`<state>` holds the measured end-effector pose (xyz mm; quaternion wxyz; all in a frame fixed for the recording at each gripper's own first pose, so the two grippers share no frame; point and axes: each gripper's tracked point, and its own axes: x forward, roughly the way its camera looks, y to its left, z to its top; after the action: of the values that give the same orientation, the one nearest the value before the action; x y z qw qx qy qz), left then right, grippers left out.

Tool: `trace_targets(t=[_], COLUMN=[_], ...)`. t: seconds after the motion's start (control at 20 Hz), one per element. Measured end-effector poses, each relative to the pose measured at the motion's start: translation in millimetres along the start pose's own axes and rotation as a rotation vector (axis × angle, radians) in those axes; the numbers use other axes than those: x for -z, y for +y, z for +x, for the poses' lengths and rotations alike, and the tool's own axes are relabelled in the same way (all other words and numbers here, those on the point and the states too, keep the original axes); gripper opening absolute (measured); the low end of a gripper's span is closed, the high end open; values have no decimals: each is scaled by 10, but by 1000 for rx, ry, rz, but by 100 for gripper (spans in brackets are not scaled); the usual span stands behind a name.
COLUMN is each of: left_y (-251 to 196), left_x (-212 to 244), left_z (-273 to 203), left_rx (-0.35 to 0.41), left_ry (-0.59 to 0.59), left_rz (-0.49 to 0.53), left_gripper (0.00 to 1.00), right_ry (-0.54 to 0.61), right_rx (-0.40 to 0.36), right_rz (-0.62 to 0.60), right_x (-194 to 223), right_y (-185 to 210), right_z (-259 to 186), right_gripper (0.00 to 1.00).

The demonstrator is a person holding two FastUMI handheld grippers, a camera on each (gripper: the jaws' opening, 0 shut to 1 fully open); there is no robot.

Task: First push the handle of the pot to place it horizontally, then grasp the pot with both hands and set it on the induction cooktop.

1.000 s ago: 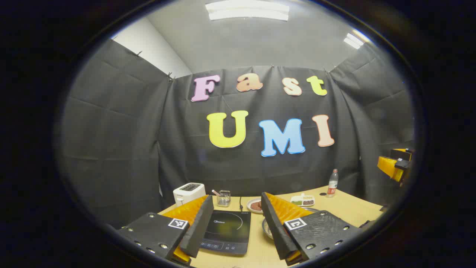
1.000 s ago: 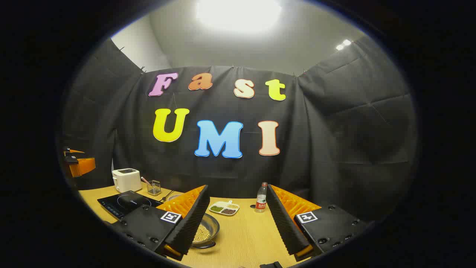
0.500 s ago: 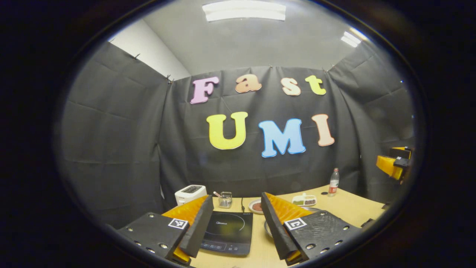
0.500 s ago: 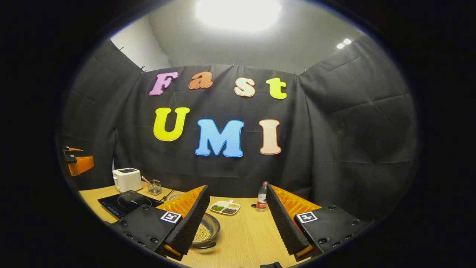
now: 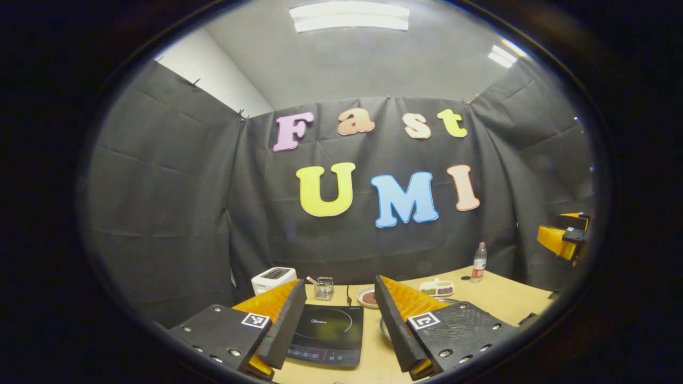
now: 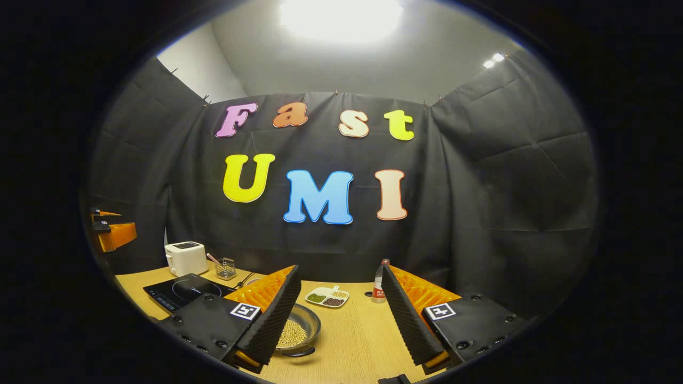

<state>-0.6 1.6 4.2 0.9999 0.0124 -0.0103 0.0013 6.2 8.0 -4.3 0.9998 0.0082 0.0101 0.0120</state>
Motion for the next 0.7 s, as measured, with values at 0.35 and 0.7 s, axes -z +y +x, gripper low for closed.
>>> trace_targets(t=[0.35,0.7], left_y=[34,127], left_x=[9,-19], left_z=[6,12], left_rx=[-7,-15], left_ry=[-2,-6], left_rz=[-4,2], left_gripper=[78,78], right_ry=[2,7], right_rx=[3,6], right_rz=[0,4], right_x=[-9,14], right_y=[21,82], right_z=[26,76], right_gripper=[83,40])
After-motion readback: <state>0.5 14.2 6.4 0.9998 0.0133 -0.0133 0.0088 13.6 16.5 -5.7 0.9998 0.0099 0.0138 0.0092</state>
